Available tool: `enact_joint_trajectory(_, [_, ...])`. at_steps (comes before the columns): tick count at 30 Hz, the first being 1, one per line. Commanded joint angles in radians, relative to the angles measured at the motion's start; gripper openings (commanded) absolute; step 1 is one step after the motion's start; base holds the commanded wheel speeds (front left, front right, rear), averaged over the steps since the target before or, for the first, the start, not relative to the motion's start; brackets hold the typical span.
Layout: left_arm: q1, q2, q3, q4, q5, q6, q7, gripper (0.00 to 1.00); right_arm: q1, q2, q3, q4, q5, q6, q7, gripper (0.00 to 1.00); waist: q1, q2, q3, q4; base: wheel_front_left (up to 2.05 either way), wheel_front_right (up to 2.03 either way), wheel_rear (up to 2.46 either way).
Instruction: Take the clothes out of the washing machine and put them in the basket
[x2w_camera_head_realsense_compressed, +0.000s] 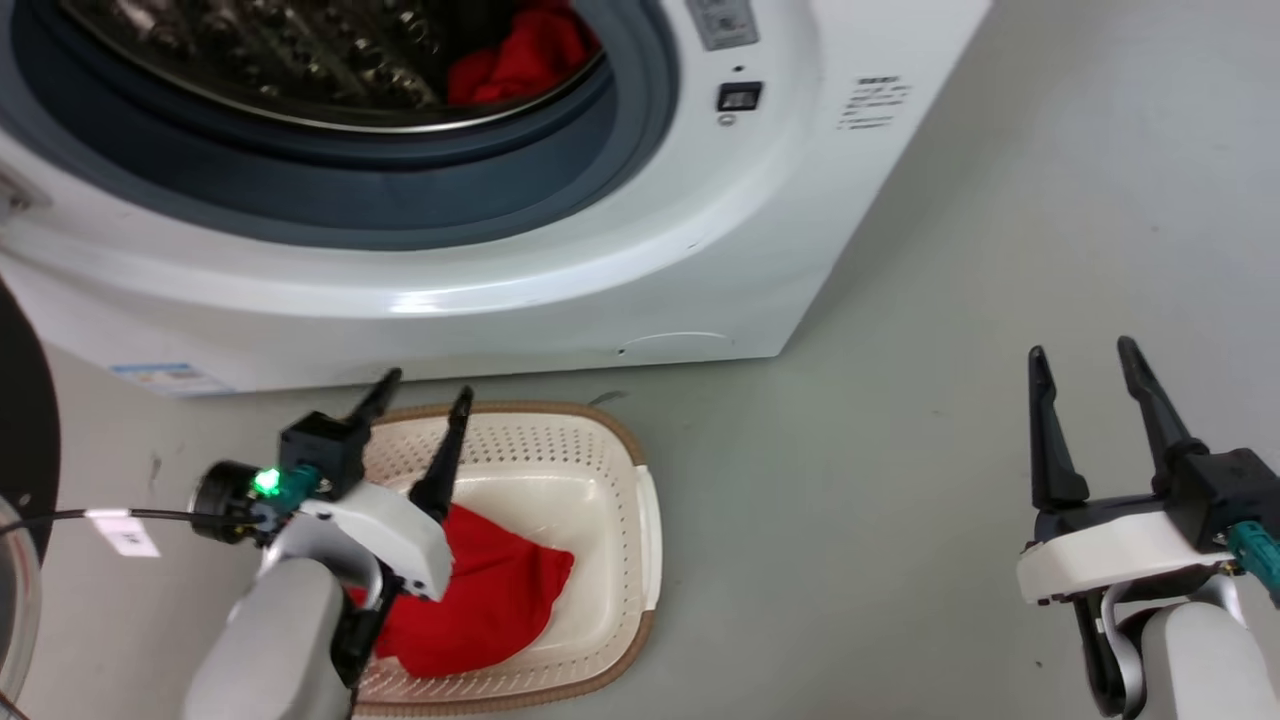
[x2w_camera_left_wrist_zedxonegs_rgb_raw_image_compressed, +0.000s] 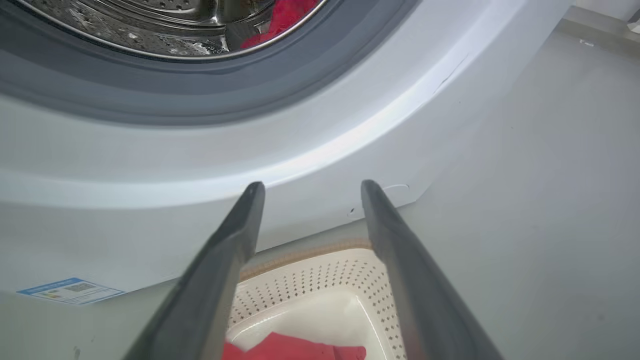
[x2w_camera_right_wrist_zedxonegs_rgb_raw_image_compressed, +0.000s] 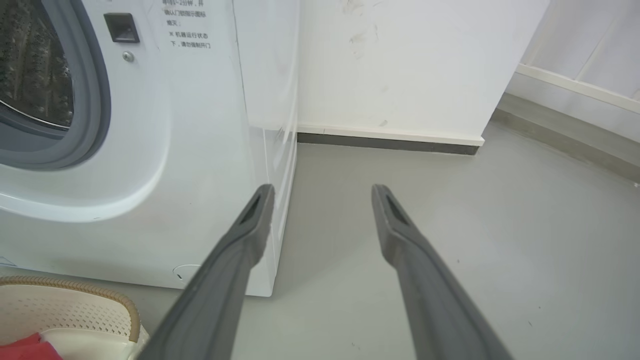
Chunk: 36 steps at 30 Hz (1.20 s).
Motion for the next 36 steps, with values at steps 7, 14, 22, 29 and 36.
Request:
enact_joint_trajectory(7, [-0.096,0.079,-0.009,-0.060,-0.022,0.000,0.009,1.00,0.008,0.001,0.022,-0.004,0.041,-0.001,-0.002,1.00,0.0002,-0.0001,0.010,-0.076,0.00,0.00,0.00])
enact_joint_trajectory(14, [-0.330,0.210,-0.057,-0.108,-0.085,-0.001,0.127,1.00,-0.027,0.000,0.051,-0.023,0.088,-0.001,-0.002,1.00,0.0002,-0.0001,0.120,-0.152,0.00,0.00,0.00])
enact_joint_trajectory(22, [-0.647,0.361,-0.205,-0.108,-0.204,-0.001,0.401,1.00,-0.075,0.001,0.100,-0.054,0.159,-0.001,-0.002,1.00,0.0002,-0.0001,0.274,-0.248,0.00,0.00,0.00])
enact_joint_trajectory(29, [-0.896,0.456,-0.336,-0.074,-0.283,-0.001,0.590,1.00,-0.099,0.001,0.128,-0.069,0.222,-0.001,-0.002,1.00,0.0002,-0.0001,0.378,-0.314,0.00,0.00,0.00])
enact_joint_trajectory(36, [-1.131,0.496,-0.464,0.012,-0.302,-0.001,0.753,1.00,-0.104,0.001,0.163,-0.089,0.280,-0.001,-0.002,1.00,0.0002,-0.0001,0.460,-0.370,0.00,0.00,0.00])
